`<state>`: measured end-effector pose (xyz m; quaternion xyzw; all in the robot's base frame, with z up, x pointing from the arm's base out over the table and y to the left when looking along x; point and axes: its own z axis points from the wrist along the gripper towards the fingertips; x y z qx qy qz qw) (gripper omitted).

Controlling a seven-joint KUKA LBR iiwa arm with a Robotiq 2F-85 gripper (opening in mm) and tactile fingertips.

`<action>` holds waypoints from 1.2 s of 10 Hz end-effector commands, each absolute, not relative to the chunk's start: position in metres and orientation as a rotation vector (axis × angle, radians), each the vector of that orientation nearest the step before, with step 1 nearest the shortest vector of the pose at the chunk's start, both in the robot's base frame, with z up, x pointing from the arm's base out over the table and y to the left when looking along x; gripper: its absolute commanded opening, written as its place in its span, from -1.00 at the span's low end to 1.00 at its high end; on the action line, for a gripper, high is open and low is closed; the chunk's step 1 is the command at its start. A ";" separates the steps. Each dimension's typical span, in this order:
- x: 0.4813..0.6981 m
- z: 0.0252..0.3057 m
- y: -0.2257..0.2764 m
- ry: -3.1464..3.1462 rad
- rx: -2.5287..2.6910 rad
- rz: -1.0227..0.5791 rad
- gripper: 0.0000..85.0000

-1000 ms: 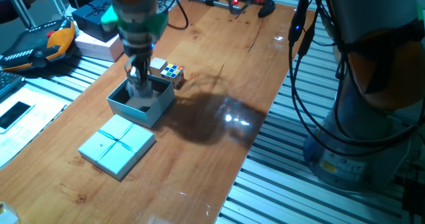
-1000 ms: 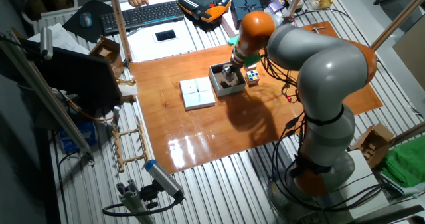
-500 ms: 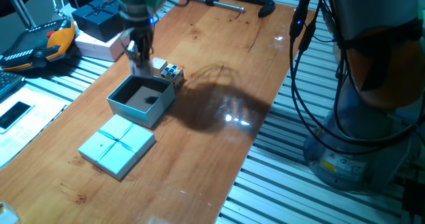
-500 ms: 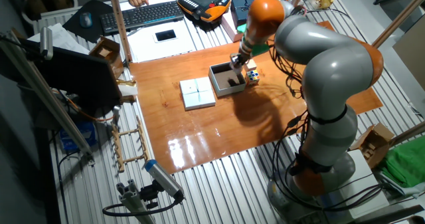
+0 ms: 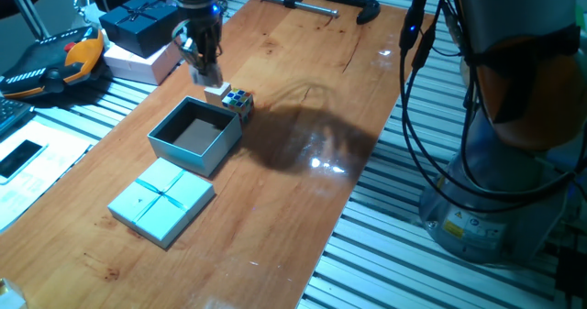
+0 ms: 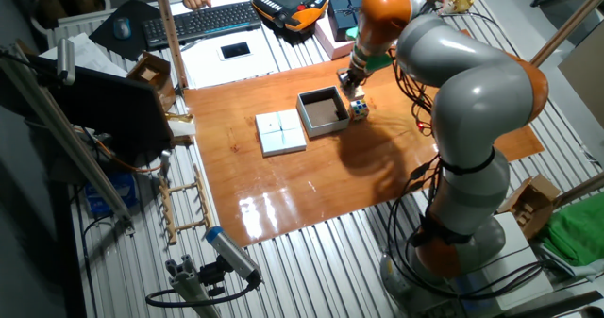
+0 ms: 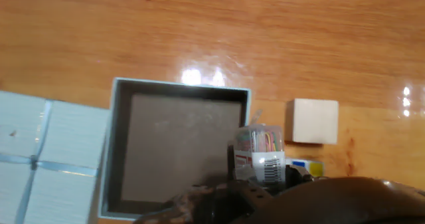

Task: Take everything out of the gift box

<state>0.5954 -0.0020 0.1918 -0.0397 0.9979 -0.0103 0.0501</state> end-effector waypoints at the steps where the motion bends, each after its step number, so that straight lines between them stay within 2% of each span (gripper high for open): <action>1: 0.594 0.190 -0.007 3.042 -0.107 -0.030 -0.98; 4: 0.589 0.193 -0.026 3.054 -0.094 -0.053 -0.98; 7: 0.585 0.179 -0.040 3.058 -0.035 -0.043 -0.98; 12: 0.585 0.178 -0.042 3.059 0.106 -0.026 -0.98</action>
